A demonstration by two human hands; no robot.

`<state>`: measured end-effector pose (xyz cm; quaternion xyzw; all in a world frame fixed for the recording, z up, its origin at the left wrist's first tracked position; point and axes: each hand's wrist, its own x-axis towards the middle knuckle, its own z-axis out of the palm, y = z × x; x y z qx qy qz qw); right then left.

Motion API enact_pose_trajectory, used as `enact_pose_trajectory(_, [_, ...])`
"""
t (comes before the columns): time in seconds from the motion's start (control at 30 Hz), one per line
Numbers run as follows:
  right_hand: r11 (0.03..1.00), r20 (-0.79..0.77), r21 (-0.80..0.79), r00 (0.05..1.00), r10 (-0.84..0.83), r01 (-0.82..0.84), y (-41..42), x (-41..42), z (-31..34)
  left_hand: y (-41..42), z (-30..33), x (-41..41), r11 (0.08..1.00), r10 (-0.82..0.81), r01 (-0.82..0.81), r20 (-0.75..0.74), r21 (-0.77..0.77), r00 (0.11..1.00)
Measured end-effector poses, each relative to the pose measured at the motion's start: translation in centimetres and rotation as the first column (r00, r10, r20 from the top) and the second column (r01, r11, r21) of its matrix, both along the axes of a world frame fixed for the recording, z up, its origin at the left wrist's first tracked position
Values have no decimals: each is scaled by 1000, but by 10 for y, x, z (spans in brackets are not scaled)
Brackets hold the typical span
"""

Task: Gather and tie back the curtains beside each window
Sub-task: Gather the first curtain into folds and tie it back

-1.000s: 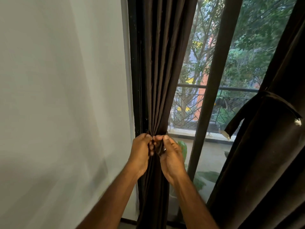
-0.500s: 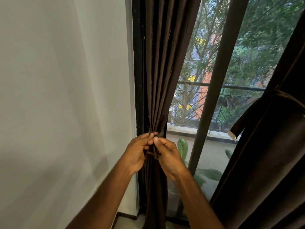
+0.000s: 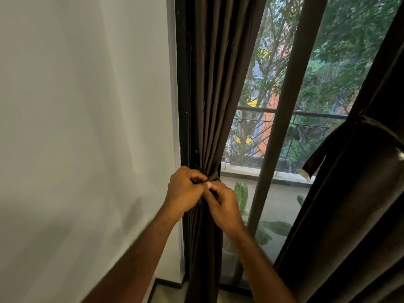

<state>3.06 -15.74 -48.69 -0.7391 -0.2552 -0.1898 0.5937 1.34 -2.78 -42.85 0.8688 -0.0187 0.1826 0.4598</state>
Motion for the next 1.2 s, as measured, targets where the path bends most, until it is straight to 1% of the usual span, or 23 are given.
enact_pose_trajectory(0.07, [998, 0, -37, 999, 44, -44, -4, 1, 0, 0, 3, -1, 1000, -27, 27, -14, -7, 1000])
enact_pose_trajectory(0.13, [992, -23, -78, 995, 102, -103, -7, 2, 0, 1, 5, 1, 997, -50, 50, -8, -51, 999])
enact_pose_trajectory(0.23, [988, -95, -52, 985, 143, -149, -16, -3, 0, 5, 5, 0, 997, -69, 70, 41, -24, 997])
enact_pose_trajectory(0.3, [991, -112, -25, 985, 131, -135, -22, -8, 1, 6, 5, -1, 991, -133, 134, 85, -13, 987])
enact_pose_trajectory(0.33, [991, -130, -15, 983, 133, -136, -23, -10, 2, 7, 4, -2, 985, -174, 173, 123, 18, 977])
enact_pose_trajectory(0.4, [992, -152, -28, 981, 121, -127, -24, -15, 2, 7, -1, 2, 959, -264, 239, 181, 150, 947])
enact_pose_trajectory(0.47, [993, -137, -97, 989, 56, -70, -27, -18, 3, 13, -11, 7, 922, -314, 258, 167, 288, 935])
enact_pose_trajectory(0.5, [989, -102, -141, 995, 18, -32, -31, -19, 6, 16, -15, 9, 904, -321, 251, 162, 346, 933])
enact_pose_trajectory(0.57, [979, 6, -202, 1000, -24, 24, -37, -23, 17, 22, -22, 10, 886, -340, 249, 182, 391, 923])
enact_pose_trajectory(0.6, [981, 49, -186, 998, -38, 47, -38, -23, 24, 23, -24, 9, 885, -356, 259, 203, 387, 912])
enact_pose_trajectory(0.63, [989, 72, -136, 996, -57, 67, -38, -22, 30, 22, -25, 8, 886, -367, 268, 221, 378, 903])
enact_pose_trajectory(0.7, [994, 78, -29, 991, -106, 108, -34, -19, 41, 17, -26, 2, 886, -384, 277, 255, 372, 887])
enact_pose_trajectory(0.77, [990, 83, 17, 987, -139, 138, -27, -18, 45, 11, -27, -4, 897, -371, 259, 289, 360, 882])
enact_pose_trajectory(0.83, [992, 70, 91, 993, -99, 92, -22, -22, 45, 6, -26, -8, 930, -331, 246, 331, 273, 884])
enact_pose_trajectory(0.9, [991, 69, 135, 997, -26, 16, -26, -24, 42, 7, -25, -12, 959, -280, 247, 340, 137, 898])
enact_pose_trajectory(0.93, [995, 111, 97, 994, -19, 8, -30, -23, 38, 8, -24, -12, 962, -272, 261, 324, 79, 906])
enact_pose_trajectory(0.97, [999, 184, 10, 982, -40, 39, -34, -20, 34, 10, -25, -12, 962, -272, 267, 298, 59, 915])
enact_pose_trajectory(1.03, [970, 364, -181, 928, -84, 159, -36, -14, 25, 12, -24, -10, 954, -300, 291, 271, 72, 915])
enact_pose_trajectory(1.07, [950, 439, -227, 894, -95, 212, -35, -11, 22, 12, -22, -9, 952, -308, 294, 263, 89, 915])
enact_pose_trajectory(1.13, [933, 529, -246, 843, -97, 262, -30, -9, 19, 12, -16, -5, 955, -293, 268, 252, 129, 922])
enact_pose_trajectory(1.2, [927, 548, -245, 829, -110, 285, -24, -11, 18, 13, -15, -3, 959, -259, 216, 252, 185, 932])
